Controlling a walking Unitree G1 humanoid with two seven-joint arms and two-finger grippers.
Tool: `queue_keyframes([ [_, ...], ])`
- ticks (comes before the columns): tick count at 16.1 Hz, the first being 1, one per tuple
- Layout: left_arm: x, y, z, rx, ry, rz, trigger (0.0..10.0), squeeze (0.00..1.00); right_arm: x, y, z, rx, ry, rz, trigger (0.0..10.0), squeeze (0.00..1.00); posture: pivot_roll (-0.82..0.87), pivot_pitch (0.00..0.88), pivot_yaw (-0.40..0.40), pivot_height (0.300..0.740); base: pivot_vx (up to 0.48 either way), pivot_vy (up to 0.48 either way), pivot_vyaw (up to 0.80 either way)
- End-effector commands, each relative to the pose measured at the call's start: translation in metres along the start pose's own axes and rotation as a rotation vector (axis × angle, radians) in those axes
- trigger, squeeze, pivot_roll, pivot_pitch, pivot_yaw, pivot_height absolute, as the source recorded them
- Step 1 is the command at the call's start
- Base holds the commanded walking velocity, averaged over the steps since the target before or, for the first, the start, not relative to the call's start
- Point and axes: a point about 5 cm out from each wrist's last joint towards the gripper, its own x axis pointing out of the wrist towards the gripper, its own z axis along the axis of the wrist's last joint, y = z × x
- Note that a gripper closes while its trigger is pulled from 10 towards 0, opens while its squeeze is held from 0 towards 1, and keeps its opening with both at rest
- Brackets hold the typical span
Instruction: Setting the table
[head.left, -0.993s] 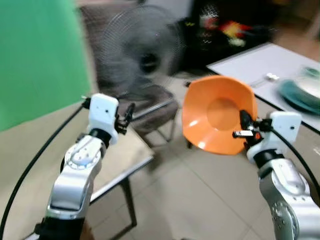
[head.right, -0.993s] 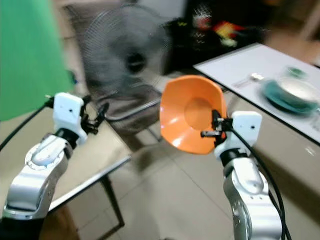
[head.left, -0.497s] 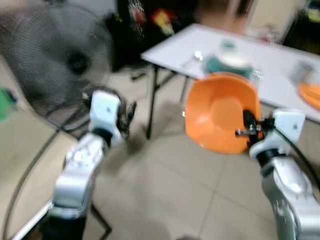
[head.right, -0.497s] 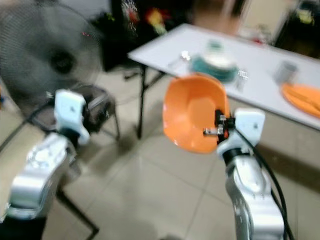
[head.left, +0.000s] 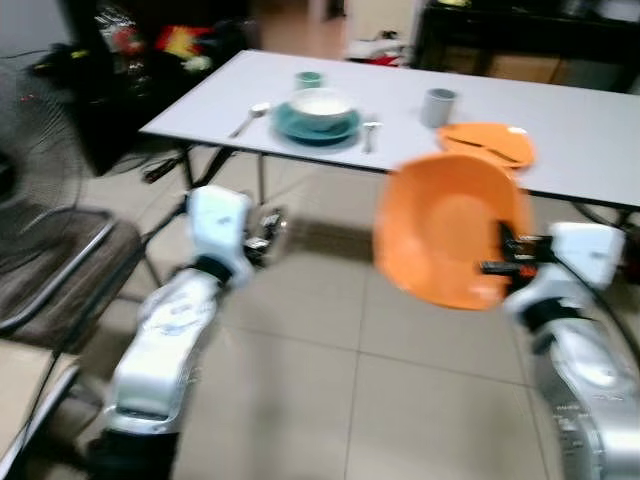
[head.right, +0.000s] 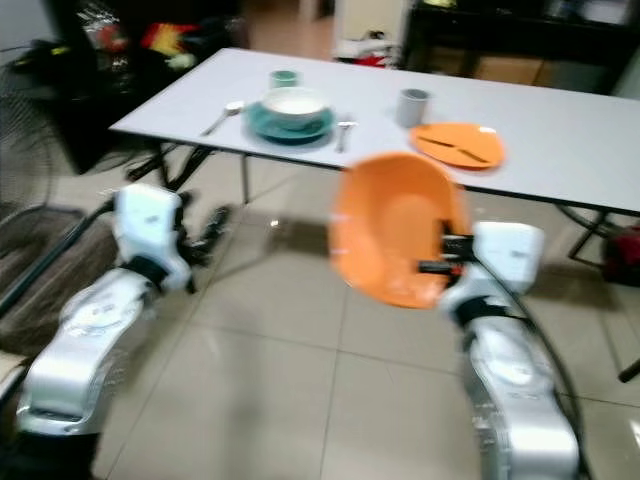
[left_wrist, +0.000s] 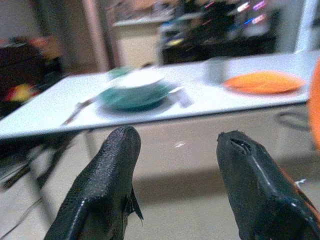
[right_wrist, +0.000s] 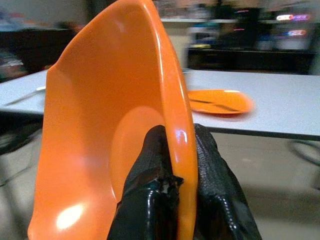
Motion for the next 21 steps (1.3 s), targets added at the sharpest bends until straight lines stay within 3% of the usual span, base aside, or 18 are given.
queue_keyframes([
  [1,-0.003,0.010,0.000,0.019,0.008,0.030,10.0,0.00,0.001,0.009,0.008,0.013,-0.039,0.040,10.0,0.00,0.01,0.000,-0.040,0.740,0.307,0.000,-0.80],
  [8,-0.001,0.010,0.000,0.012,0.004,0.028,10.0,0.00,0.001,0.010,0.007,-0.017,-0.027,0.046,10.0,0.00,0.00,0.000,-0.039,0.740,0.326,0.000,0.00],
  [13,0.001,0.011,0.003,0.013,0.000,0.025,10.0,0.00,0.002,0.010,0.011,-0.003,-0.049,0.042,10.0,0.00,0.00,0.000,-0.036,0.740,0.347,0.000,-0.79],
  [15,0.001,0.011,0.003,0.013,-0.001,0.028,10.0,0.00,0.003,0.009,0.013,0.006,-0.053,0.045,10.0,0.00,0.01,0.000,-0.037,0.740,0.349,0.000,0.00],
  [21,-0.003,0.013,-0.001,0.011,0.015,0.048,10.0,0.00,0.011,-0.003,0.015,0.059,-0.042,0.001,10.0,0.00,0.02,0.000,-0.049,0.740,0.336,0.000,0.00],
])
